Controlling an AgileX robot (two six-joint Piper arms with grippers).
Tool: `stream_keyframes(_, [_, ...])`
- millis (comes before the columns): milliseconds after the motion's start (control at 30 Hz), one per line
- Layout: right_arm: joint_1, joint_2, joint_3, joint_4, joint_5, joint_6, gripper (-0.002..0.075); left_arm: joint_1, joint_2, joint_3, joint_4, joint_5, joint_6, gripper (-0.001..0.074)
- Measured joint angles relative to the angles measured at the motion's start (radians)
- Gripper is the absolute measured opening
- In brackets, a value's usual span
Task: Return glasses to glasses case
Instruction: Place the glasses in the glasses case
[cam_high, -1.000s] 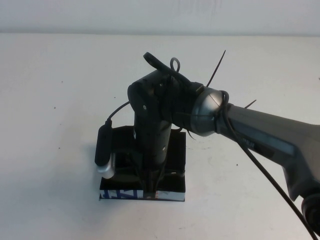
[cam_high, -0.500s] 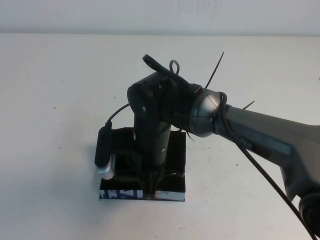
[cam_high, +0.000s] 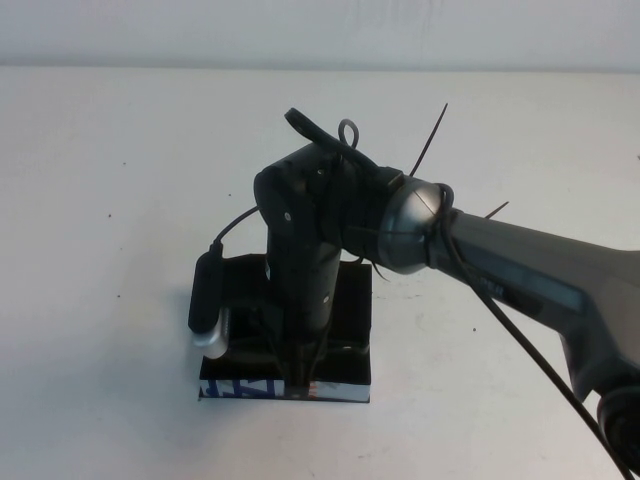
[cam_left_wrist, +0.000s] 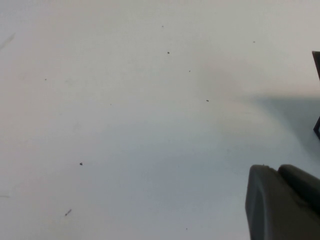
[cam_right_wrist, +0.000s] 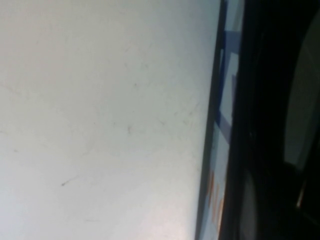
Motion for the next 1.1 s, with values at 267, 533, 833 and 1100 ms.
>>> stream_keyframes(267, [0.000,0.002,-0.004,0.005,0.000,0.016,0.0067,0.000,0.000,0.000,0.000,0.000,0.000,0.0000])
stream_keyframes(533, [0.000,0.002,-0.004,0.005,0.000,0.020,0.0067,0.000,0.000,0.000,0.000,0.000,0.000,0.0000])
stream_keyframes(833, [0.000,0.003,-0.004,0.005,0.000,0.020,0.0067,0.000,0.000,0.000,0.000,0.000,0.000,0.0000])
stream_keyframes(1100, [0.000,0.024,-0.004,0.005,0.000,0.020,0.0067,0.000,0.000,0.000,0.000,0.000,0.000,0.0000])
